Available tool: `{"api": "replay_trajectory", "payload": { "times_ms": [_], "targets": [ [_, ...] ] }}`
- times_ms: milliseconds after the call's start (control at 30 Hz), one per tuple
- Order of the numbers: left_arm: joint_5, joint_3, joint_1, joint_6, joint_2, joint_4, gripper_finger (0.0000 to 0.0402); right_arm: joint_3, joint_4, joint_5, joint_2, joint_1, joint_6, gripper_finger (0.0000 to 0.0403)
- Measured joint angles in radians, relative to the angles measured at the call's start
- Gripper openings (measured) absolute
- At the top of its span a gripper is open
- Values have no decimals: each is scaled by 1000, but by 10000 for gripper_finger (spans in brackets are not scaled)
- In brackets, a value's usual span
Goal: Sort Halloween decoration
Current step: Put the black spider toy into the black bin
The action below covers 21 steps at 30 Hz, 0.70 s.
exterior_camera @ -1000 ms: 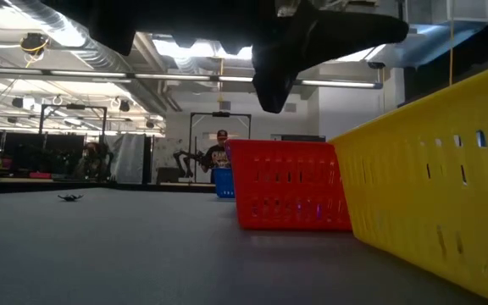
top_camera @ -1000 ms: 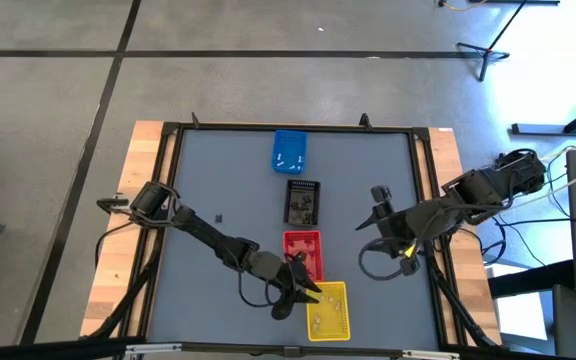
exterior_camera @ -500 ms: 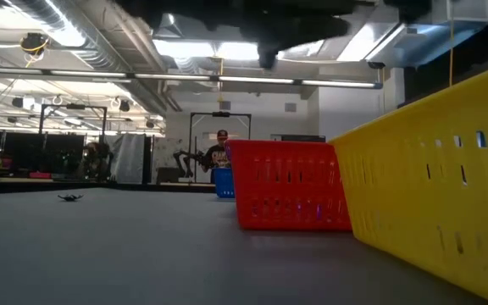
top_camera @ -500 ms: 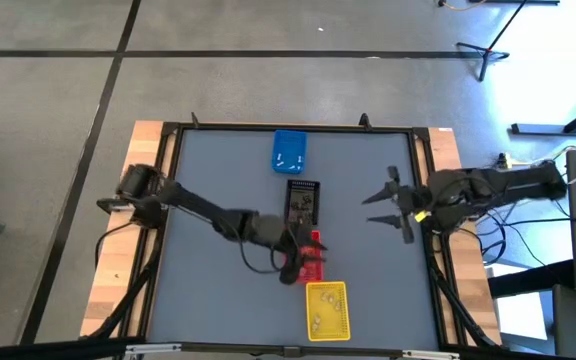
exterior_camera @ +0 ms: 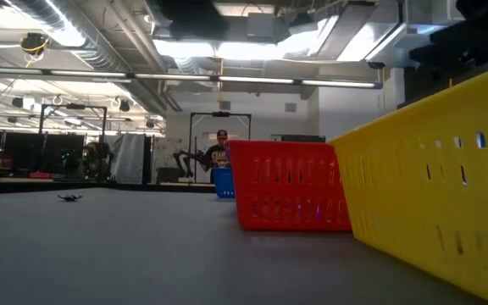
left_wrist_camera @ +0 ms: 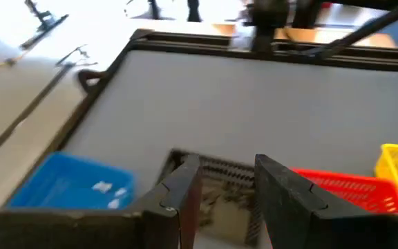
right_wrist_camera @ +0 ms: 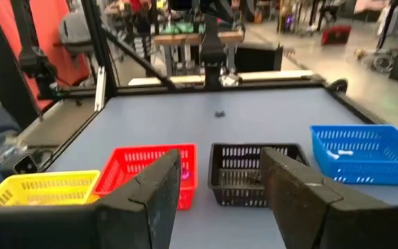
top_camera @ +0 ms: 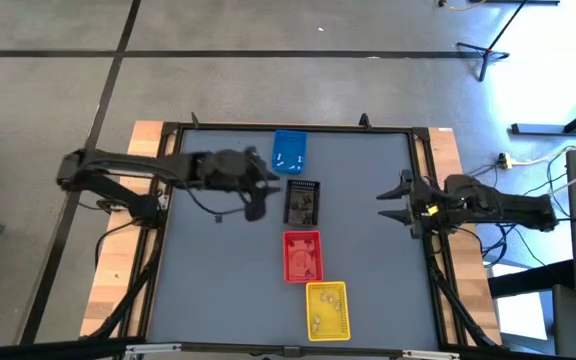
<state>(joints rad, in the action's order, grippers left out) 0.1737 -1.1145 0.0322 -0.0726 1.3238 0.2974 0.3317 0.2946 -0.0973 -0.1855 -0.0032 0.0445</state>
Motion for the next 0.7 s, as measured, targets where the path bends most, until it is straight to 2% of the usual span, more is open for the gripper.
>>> {"api": "replay_trajectory", "payload": {
  "times_ms": [200,467,567,700],
  "targets": [
    [32,0,57,-43,-147,228,125,-91,-1,17,185,2,0,198],
    [50,0,97,-168,-254,529,125,-123,-25,54,172,3,-18,198],
    [51,1,104,-213,-264,651,125,-170,-141,60,173,3,-23,198],
    [51,1,105,-263,-263,748,125,-224,-200,60,169,3,-17,198]
  ]
}}
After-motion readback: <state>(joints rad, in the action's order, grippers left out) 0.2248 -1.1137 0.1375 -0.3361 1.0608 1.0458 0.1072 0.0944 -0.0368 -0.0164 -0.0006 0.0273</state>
